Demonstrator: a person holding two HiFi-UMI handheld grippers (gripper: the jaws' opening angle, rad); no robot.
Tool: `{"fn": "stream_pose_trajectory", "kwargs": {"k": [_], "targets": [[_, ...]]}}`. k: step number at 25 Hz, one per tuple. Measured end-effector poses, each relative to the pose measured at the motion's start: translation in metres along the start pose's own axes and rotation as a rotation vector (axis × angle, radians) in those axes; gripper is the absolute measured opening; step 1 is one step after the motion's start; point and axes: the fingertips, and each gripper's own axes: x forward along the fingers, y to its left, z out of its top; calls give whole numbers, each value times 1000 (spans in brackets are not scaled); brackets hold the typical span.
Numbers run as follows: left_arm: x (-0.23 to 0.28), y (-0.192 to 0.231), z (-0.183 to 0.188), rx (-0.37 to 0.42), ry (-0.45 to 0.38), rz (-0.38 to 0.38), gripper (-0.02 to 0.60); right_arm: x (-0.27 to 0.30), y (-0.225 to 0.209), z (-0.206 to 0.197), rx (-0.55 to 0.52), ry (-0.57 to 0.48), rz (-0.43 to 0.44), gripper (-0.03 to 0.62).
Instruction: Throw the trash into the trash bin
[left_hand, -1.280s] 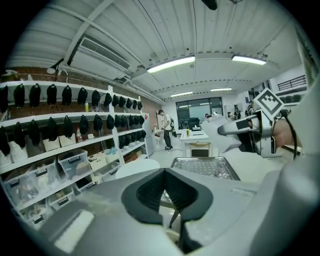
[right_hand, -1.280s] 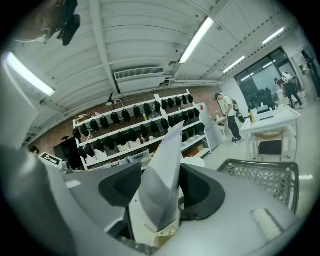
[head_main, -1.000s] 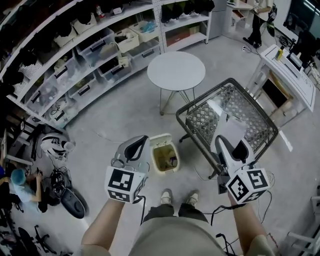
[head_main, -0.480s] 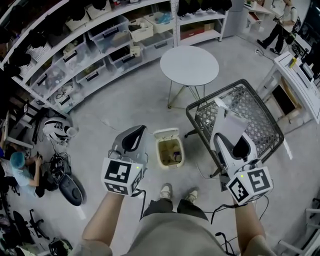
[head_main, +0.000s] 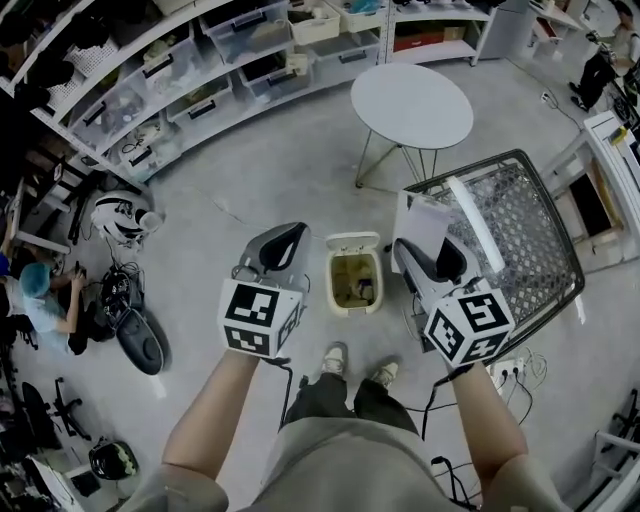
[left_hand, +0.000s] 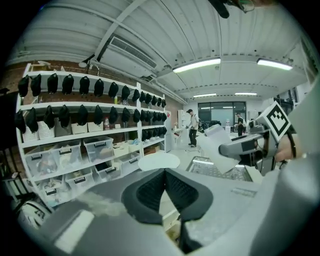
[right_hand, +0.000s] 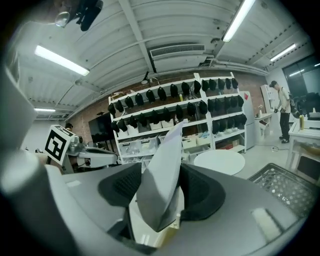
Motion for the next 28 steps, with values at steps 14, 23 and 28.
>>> {"fn": "stream_pose_trajectory", "kwargs": {"k": [14, 23, 28], "targets": [[41, 30, -147, -113, 233, -22, 2, 99, 6, -169, 72, 328, 23, 247], [85, 35, -261, -190, 391, -67, 2, 148, -13, -297, 124, 549, 20, 249], [97, 33, -315, -254, 425, -65, 2, 155, -21, -383, 147, 683, 10, 249]]}}
